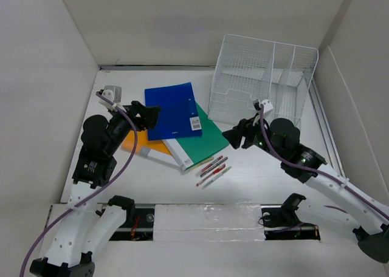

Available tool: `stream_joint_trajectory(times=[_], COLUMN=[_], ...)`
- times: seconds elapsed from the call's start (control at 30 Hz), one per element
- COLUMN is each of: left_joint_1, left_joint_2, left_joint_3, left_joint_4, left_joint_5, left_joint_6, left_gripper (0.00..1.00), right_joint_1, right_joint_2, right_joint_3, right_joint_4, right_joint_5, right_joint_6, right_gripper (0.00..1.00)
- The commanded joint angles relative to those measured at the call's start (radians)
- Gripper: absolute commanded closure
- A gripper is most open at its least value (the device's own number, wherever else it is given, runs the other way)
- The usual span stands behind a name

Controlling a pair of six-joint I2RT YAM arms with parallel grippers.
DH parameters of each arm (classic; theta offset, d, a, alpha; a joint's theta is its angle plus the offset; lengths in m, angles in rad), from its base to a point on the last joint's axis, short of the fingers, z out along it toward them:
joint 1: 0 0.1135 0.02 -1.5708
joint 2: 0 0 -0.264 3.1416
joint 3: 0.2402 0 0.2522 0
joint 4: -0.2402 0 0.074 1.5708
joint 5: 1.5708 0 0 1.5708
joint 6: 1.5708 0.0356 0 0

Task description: Organize the desk

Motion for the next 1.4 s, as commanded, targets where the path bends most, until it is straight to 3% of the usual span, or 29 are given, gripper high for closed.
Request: stream_joint_trajectory(times=[0.0, 0.1, 0.27, 0.4, 0.53, 0.67, 0.77, 0.9, 1.0, 1.17, 1.2, 1.23, 1.27, 1.3, 1.37], left_joint_1=[0.005, 0.005, 0.005, 0.005, -0.004, -0.004, -0.004, -0.004, -0.004, -0.004, -0.004, -0.004, -0.004, -0.004, -0.004], left_joint_2=[-0.003, -0.016, -0.033, -0.029, -0.020, -0.006, -0.006, 0.011, 0.040, 0.097, 0.124, 0.141, 0.154, 0.184, 0.206], left_joint_3=[-0.004, -0.019, -0.048, -0.085, -0.197, -0.217, -0.190, -0.113, -0.093, -0.148, -0.147, -0.134, -0.134, -0.156, -0.186], left_joint_4=[0.053, 0.044, 0.032, 0.040, 0.174, 0.199, 0.147, -0.008, -0.055, 0.000, 0.006, 0.006, 0.006, 0.057, 0.078], left_joint_5=[-0.009, -0.032, -0.069, -0.031, 0.183, 0.253, 0.192, 0.032, -0.070, -0.034, -0.035, -0.057, -0.081, -0.125, -0.182], left_joint_6=[-0.028, -0.029, -0.041, -0.058, -0.068, -0.085, -0.048, 0.007, 0.008, -0.086, -0.101, -0.115, -0.158, -0.210, -0.274], left_gripper=[0.21, 0.21, 0.22, 0.23, 0.21, 0.20, 0.16, 0.02, 0.01, 0.01, 0.06, 0.17, 0.54, 0.67, 0.67], right_joint_1=[0.004, -0.005, -0.005, -0.005, -0.005, -0.017, -0.065, -0.076, -0.048, -0.036, -0.036, -0.036, -0.036, -0.046, -0.057], right_joint_2=[-0.029, -0.028, 0.029, 0.046, 0.023, -0.057, -0.082, 0.070, 0.223, 0.453, 0.490, 0.526, 0.593, 0.651, 0.676], right_joint_3=[0.023, 0.030, -0.004, -0.059, -0.131, -0.153, -0.136, -0.107, -0.073, 0.009, 0.026, 0.049, 0.094, 0.127, 0.143], right_joint_4=[0.036, 0.022, 0.004, -0.073, -0.172, -0.208, -0.159, -0.052, 0.040, 0.267, 0.290, 0.318, 0.333, 0.367, 0.404], right_joint_5=[0.066, 0.082, 0.082, 0.155, 0.240, 0.312, 0.254, 0.075, -0.033, -0.107, -0.122, -0.137, -0.138, -0.134, -0.115], right_joint_6=[0.009, 0.012, 0.042, 0.079, 0.137, 0.167, 0.153, 0.115, 0.093, 0.095, 0.093, 0.093, 0.096, 0.116, 0.128], right_gripper=[0.40, 0.52, 0.90, 0.98, 0.94, 0.85, 0.75, 0.68, 0.62, 0.52, 0.51, 0.51, 0.50, 0.49, 0.47])
